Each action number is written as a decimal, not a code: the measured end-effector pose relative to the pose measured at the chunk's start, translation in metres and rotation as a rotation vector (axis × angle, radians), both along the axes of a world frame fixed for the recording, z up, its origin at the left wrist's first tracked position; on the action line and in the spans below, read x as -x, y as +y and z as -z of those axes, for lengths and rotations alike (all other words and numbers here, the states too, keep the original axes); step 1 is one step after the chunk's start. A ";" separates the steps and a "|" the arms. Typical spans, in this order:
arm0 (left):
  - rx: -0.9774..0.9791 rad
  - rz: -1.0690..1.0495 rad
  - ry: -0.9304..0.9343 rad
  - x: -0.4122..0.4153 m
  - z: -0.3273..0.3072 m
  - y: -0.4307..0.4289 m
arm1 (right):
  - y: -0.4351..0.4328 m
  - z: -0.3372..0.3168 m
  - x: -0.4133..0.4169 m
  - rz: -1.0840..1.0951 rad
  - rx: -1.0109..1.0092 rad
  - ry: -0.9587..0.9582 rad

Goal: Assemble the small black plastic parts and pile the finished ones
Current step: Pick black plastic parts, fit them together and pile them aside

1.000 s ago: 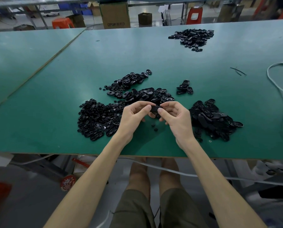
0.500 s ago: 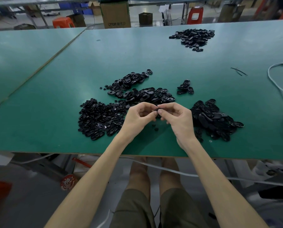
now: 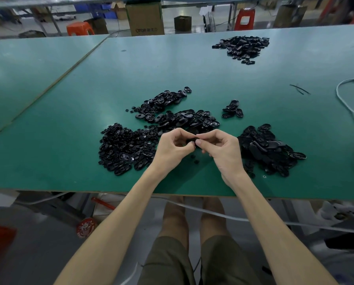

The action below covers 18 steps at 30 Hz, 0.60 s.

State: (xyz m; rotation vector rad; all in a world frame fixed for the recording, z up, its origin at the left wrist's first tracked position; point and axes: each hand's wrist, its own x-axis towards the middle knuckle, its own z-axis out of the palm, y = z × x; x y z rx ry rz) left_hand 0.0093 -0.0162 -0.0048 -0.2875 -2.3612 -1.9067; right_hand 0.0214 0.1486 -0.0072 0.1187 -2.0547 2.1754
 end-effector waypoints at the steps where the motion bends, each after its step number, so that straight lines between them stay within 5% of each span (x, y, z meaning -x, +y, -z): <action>1: 0.002 0.000 -0.001 0.000 0.000 0.000 | 0.000 0.000 0.000 0.001 -0.003 0.000; 18: -0.114 0.064 -0.032 0.000 0.001 -0.004 | 0.000 0.002 0.000 0.051 0.029 -0.019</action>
